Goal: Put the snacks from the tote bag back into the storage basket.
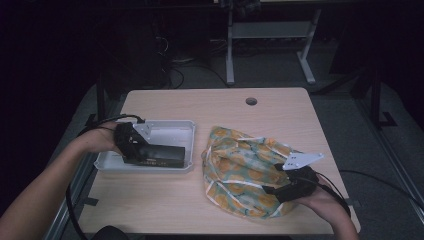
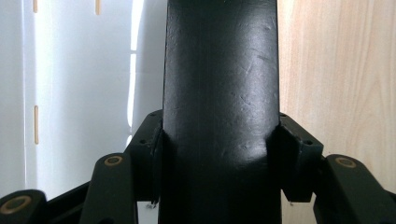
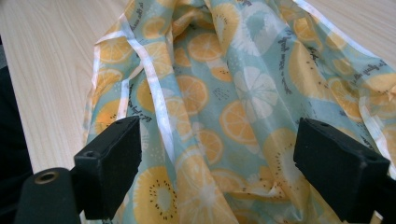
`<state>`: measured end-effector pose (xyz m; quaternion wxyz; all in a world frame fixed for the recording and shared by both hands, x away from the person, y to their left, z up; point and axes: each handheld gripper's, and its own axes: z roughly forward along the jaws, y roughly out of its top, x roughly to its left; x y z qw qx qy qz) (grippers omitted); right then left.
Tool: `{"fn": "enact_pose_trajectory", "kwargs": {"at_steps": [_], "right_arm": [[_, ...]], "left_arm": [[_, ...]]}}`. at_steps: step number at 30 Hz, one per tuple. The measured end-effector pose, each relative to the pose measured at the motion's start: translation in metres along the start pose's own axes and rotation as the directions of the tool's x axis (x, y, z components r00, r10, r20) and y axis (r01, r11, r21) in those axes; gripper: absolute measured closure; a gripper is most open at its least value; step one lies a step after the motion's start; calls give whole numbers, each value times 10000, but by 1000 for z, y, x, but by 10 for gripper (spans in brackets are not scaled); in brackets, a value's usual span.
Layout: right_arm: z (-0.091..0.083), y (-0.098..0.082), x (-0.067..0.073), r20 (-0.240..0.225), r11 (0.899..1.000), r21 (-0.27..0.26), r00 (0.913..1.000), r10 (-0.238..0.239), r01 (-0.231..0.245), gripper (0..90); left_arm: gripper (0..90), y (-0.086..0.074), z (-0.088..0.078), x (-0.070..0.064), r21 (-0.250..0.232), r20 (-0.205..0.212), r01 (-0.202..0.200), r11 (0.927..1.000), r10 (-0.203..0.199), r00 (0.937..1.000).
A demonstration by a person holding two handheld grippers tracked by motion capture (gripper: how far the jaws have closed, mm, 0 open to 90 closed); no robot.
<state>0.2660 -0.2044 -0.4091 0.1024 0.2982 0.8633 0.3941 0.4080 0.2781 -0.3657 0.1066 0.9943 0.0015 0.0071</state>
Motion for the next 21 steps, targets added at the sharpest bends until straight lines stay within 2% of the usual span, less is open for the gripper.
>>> {"fn": "enact_pose_trajectory", "kwargs": {"at_steps": [7, 12, 21], "right_arm": [[-1, 0, 0, 3, 10000, -27, 10000, 25, -25, 144], [-1, -1, 0, -13, 10000, 9, 10000, 39, -39, 145], [0, -1, 0, -41, 10000, 37, 10000, 16, -16, 144]], "left_arm": [[431, 4, 6, 0, 54, 41, -132, 9999, 132, 9999], [430, 7, 10, 0, 301, 10, -284, 9991, 284, 9996], [427, 8, 14, -1, 306, 53, -374, 9988, 372, 9993]]}}
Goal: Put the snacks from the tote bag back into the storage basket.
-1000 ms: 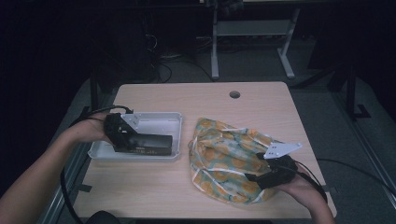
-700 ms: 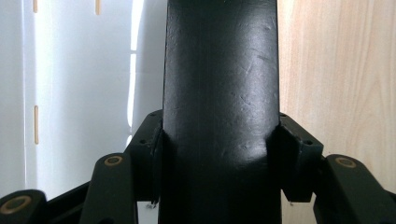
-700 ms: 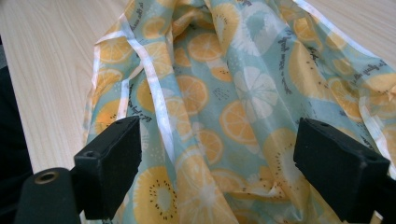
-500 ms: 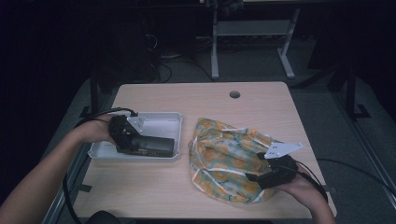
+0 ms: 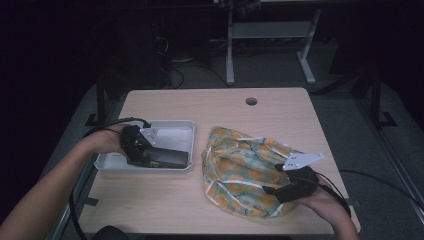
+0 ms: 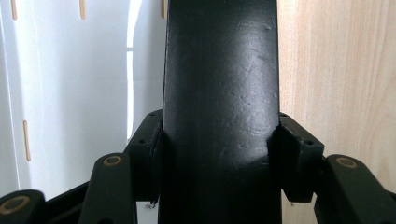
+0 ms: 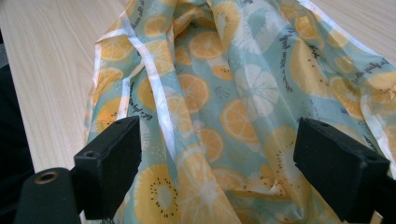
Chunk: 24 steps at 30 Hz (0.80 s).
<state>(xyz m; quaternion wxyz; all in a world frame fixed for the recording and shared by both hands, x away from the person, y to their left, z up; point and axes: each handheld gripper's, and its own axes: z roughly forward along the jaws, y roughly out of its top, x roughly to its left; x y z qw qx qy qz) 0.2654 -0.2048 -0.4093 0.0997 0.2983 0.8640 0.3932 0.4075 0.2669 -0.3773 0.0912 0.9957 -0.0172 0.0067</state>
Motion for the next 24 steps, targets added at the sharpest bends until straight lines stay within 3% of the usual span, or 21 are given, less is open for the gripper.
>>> {"fn": "enact_pose_trajectory", "kwargs": {"at_steps": [10, 18, 24], "right_arm": [[2, 0, 0, -44, 10000, 93, 10000, -7, 7, 144], [3, -1, 0, -32, 9998, 193, 10000, -46, 47, 145], [3, -1, -1, -44, 9998, 204, 10000, -77, 77, 145]], "left_arm": [[422, -2, 5, 0, 73, 108, 32, 10000, -33, 9999], [417, -1, 13, 0, 494, 173, 16, 9988, -25, 9998], [411, -5, 18, 0, 418, 239, 212, 9989, -222, 9995]]}}
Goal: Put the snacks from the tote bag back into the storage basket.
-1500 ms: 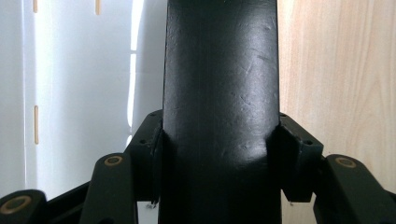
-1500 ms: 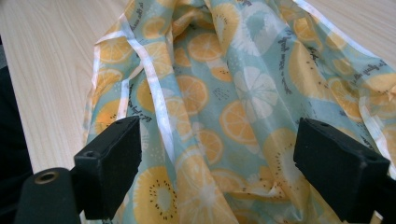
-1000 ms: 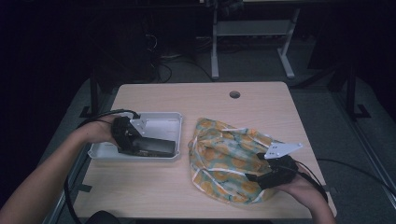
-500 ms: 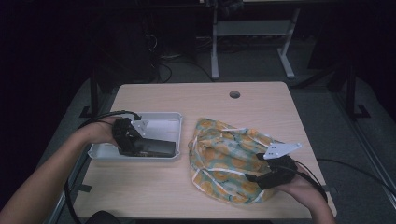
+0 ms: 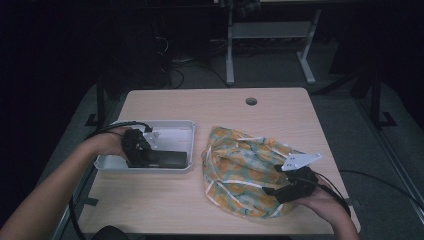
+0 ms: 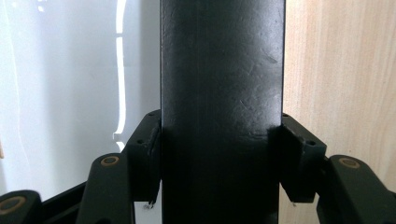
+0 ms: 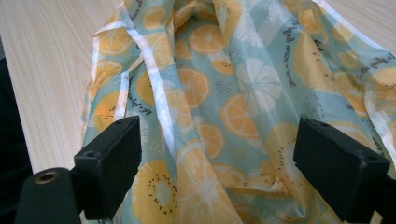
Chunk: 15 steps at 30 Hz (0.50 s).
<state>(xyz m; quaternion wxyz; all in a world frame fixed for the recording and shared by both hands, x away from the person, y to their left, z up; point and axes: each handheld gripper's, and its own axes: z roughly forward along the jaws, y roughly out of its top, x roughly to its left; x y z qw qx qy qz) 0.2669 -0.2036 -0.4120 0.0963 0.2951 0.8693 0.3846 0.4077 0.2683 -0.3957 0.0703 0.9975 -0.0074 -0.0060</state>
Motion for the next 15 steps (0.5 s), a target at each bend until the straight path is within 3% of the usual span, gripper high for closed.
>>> {"fn": "enact_pose_trajectory", "kwargs": {"at_steps": [7, 15], "right_arm": [[2, 1, 0, -39, 10000, 13, 10000, -43, 43, 145], [4, 3, -1, -156, 9999, 32, 9998, -99, 99, 145]], "left_arm": [[359, -5, -4, 1, -227, -90, 200, 9995, -202, 9998], [335, -16, -24, -6, -1436, -280, 700, 9872, -747, 9968]]}}
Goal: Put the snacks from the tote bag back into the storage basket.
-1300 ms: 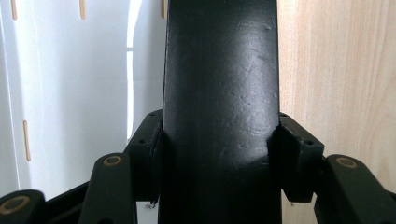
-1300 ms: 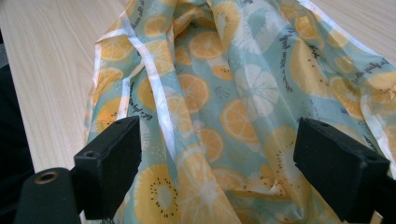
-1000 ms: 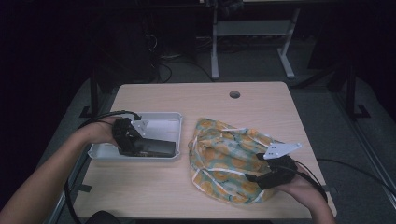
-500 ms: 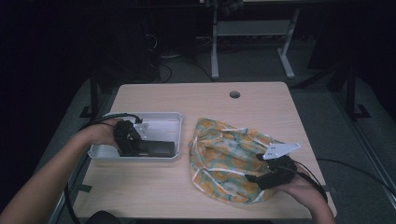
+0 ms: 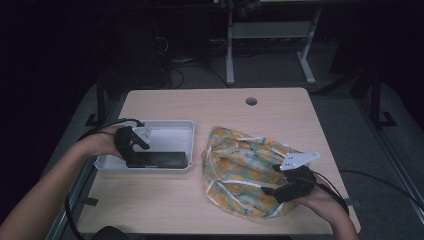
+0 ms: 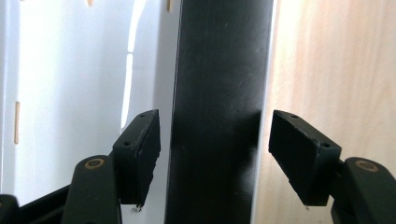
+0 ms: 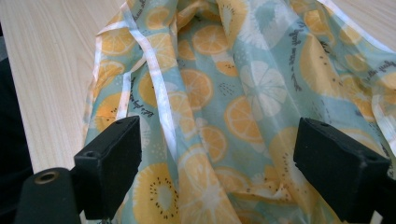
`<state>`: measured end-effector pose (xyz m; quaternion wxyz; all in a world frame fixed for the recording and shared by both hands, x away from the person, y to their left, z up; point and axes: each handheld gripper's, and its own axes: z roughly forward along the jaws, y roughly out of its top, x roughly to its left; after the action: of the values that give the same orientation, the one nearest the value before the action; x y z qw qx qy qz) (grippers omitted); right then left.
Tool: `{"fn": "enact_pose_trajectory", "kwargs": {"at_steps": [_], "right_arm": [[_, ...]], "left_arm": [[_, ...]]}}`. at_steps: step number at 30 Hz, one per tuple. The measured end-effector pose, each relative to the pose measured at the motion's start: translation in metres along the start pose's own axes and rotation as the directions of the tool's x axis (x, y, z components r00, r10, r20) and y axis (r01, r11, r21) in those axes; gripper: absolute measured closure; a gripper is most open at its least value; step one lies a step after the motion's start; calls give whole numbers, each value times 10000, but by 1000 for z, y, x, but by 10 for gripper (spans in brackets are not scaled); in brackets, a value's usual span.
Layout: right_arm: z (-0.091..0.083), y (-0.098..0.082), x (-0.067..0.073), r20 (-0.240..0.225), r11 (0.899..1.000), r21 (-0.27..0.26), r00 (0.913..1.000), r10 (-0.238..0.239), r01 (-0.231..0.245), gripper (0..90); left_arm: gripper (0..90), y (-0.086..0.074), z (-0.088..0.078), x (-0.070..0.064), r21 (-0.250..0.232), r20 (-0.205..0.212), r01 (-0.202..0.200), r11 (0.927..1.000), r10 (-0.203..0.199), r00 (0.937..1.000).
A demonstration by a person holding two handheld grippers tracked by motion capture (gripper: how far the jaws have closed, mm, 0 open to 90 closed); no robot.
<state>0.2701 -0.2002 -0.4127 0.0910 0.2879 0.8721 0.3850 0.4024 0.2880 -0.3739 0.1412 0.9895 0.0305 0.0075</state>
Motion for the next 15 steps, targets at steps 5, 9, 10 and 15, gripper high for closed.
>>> {"fn": "enact_pose_trajectory", "kwargs": {"at_steps": [5, 9, 10, 15], "right_arm": [[2, 2, -2, -169, 9999, 29, 9997, -164, 165, 144], [1, 3, -3, -203, 9997, -46, 9995, -237, 236, 145], [0, 3, -3, -211, 9997, -65, 9995, -230, 228, 144], [-1, 4, -6, -293, 9991, 60, 9987, -420, 422, 141]], "left_arm": [[321, 0, -13, -6, -883, -305, 468, 9950, -497, 9983], [284, 0, -21, -13, -1641, -494, 1124, 9800, -1220, 9913], [278, 0, -23, -15, -1770, -516, 1252, 9762, -1362, 9893], [264, -3, -30, -32, -2077, -1040, 1781, 9618, -2027, 9737]]}}
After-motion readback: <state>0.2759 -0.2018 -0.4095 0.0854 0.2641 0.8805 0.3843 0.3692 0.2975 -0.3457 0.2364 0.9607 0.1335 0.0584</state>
